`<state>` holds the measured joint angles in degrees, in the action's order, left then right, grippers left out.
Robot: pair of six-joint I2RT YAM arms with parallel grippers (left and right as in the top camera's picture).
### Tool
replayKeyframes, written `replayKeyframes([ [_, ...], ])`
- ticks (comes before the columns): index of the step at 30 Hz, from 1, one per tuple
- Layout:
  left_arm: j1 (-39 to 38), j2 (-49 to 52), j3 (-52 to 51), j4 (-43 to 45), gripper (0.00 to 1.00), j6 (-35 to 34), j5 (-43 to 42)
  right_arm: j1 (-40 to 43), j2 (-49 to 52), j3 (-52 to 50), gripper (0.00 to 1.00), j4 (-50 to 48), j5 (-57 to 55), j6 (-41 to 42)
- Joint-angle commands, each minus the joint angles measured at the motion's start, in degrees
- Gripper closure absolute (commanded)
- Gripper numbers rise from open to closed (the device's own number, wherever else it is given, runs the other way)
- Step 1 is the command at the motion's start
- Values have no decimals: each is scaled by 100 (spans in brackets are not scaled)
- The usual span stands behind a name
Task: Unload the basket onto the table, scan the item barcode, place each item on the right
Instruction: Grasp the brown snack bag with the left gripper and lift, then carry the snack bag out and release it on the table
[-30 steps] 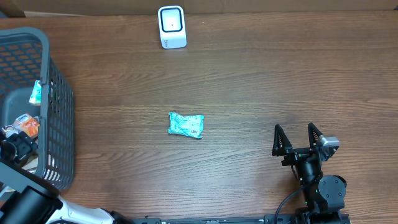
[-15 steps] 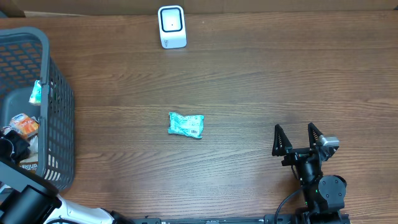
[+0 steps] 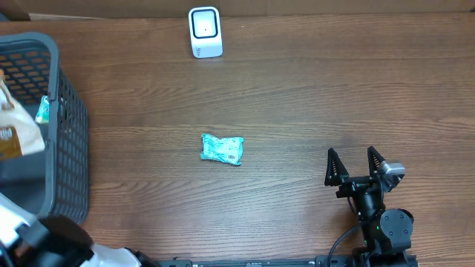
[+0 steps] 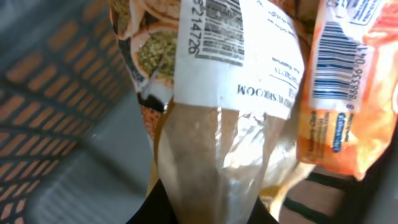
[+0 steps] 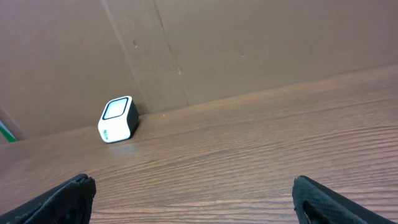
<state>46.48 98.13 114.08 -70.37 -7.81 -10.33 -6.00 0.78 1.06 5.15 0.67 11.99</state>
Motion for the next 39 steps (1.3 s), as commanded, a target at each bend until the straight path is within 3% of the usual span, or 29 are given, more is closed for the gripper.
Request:
replayKeyframes([
  [1,-332,-501,573,-177,96,-428,-122,24,-61,-61,0,-33,-11,-7],
  [14,-1698,-1694,726,-345,96,-468,-372,24,-61,-61,0,-33,-11,-7],
  [18,-2494,-1602,612,-730,96,-466,-518,24,-61,-61,0,-33,-11,-7],
  [20,-3364,-1429,192,-732,96,-463,-459,24,-61,-61,0,-33,-11,-7],
  [32,-5396,-509,-2107,1040,96,-813,-479,24,-61,-61,0,-33,-11,-7],
  [39,-6205,675,-2492,2238,96,-1945,-481,24,-61,-61,0,-33,-11,-7],
])
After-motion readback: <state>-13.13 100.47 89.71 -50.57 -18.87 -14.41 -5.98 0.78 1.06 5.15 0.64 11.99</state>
